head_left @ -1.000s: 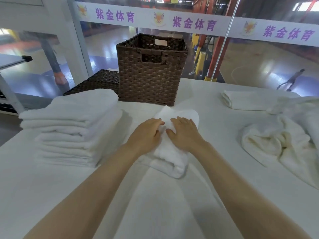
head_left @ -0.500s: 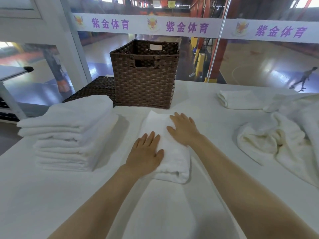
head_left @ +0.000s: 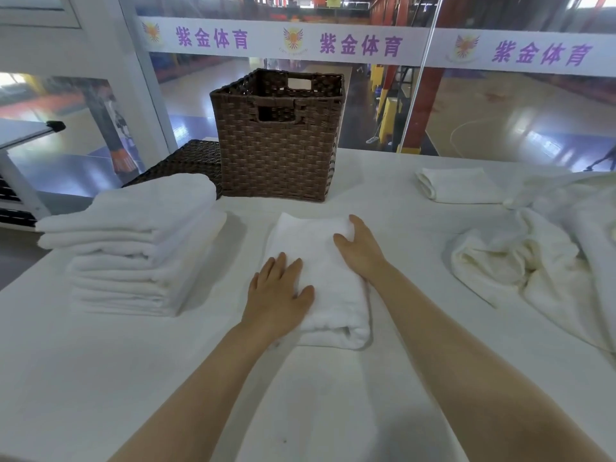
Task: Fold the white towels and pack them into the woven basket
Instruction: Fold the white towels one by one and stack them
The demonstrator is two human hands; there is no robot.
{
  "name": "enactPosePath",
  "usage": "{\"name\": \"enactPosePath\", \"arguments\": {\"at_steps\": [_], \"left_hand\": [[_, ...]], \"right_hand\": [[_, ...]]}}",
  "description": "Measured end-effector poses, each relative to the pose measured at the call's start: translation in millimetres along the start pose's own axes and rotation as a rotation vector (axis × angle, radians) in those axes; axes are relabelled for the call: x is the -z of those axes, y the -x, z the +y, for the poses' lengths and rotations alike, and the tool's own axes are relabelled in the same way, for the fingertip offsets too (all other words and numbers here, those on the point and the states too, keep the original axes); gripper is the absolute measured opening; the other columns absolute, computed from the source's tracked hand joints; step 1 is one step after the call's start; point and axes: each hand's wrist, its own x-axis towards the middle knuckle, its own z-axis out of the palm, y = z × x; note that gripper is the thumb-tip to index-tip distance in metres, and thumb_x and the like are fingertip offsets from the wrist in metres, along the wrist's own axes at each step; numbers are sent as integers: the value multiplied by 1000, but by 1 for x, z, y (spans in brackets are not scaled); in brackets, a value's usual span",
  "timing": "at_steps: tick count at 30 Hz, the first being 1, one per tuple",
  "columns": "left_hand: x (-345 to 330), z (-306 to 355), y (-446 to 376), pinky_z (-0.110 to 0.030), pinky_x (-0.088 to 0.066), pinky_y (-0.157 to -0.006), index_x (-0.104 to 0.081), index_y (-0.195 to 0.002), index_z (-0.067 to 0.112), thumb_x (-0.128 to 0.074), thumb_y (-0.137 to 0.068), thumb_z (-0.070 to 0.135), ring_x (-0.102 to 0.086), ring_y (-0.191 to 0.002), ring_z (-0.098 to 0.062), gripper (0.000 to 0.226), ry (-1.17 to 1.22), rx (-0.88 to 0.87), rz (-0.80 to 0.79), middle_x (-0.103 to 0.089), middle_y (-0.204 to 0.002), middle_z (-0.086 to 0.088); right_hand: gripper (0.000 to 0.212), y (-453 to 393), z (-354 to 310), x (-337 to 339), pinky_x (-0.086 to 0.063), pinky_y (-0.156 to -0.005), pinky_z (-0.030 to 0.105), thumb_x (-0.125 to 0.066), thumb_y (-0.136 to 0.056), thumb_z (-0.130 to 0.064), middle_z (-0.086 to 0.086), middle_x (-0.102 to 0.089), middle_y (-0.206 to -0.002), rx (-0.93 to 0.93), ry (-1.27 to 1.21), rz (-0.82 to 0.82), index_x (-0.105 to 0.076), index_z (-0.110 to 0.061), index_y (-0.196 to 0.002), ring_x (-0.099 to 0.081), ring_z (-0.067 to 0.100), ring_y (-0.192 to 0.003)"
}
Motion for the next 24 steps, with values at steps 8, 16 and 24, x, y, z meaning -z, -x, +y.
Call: {"name": "enactPosePath", "arguments": {"at_steps": [8, 16, 24], "left_hand": [[-8, 2, 15, -41, -9, -121, -14, -155, 29, -31, -99, 50, 2, -150, -18, 62, -66, 3, 93, -1, -164, 0], [1, -1, 39, -35, -8, -119, -22, -153, 26, -44, -99, 44, 3, -150, -17, 61, 149, -4, 49, -3, -164, 0], [14, -9, 65, -33, -40, -91, -20, -150, 17, -59, -90, 44, -48, -125, -28, 77, 298, 168, 51, -44, -143, -8]], "right_hand": [[69, 92, 7, -9, -22, -118, 43, -41, -98, -50, 7, 1, -164, 54, 259, -148, -7, -31, -155, -17, 30, -147], [71, 117, 14, -5, -32, -111, 45, -41, -95, -54, 5, -26, -158, 35, 254, -54, -8, -34, -154, -35, 28, -139], [78, 141, 9, 6, -42, -88, 40, -38, -94, -61, 11, -49, -131, -87, 433, -54, 0, -30, -154, -56, 33, -114]]}}
